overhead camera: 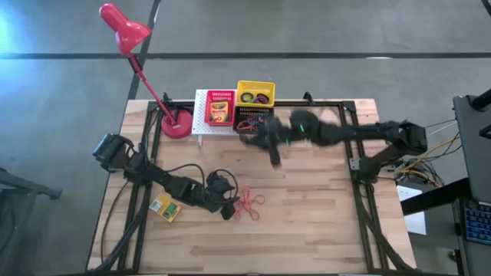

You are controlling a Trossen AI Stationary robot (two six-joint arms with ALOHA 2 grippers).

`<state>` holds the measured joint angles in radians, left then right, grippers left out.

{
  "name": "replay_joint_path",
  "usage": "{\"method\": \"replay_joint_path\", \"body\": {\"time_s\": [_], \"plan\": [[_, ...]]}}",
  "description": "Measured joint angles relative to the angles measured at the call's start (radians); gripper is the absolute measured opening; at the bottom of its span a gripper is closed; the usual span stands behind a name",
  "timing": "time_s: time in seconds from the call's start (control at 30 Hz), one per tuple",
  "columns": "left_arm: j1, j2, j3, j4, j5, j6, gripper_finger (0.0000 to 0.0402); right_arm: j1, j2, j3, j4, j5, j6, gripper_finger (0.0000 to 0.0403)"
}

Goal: Pick & Place Office Desk Supplies
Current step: Put the black spring keychain into the yellow bin on the shelf

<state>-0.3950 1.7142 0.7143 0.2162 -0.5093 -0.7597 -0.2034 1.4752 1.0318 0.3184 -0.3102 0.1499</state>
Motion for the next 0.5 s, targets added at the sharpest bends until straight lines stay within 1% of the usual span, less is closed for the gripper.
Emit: {"method": "replay_joint_path", "body": {"time_s": [0.07,0.1,0.2,0.33,0.43,0.5], "plan": [[0.000,0.000,0.000,0.002,-0.006,0.000,0.0228,-0.093,0.027,0.126,-0.234,0.021,-0.023,0.0024],[0.000,0.000,0.000,0.001,-0.008,0.000,0.0228,-0.134,0.050,0.186,-0.338,0.049,-0.037,0.0024],[0.000,0.000,0.000,0.001,-0.015,0.000,0.0228,-0.228,0.135,0.351,-0.572,0.138,-0.081,0.0024],[0.000,0.000,0.000,0.001,-0.015,0.000,0.0228,-0.310,0.260,0.534,-0.763,0.156,-0.105,0.0024],[0.000,0.000,0.000,0.001,-0.015,0.000,0.0228,-0.346,0.353,0.644,-0.885,0.165,-0.113,0.0024],[0.000,0.000,0.000,0.001,-0.015,0.000,0.0228,-0.360,0.406,0.704,-0.966,0.214,-0.121,0.0024]]}}
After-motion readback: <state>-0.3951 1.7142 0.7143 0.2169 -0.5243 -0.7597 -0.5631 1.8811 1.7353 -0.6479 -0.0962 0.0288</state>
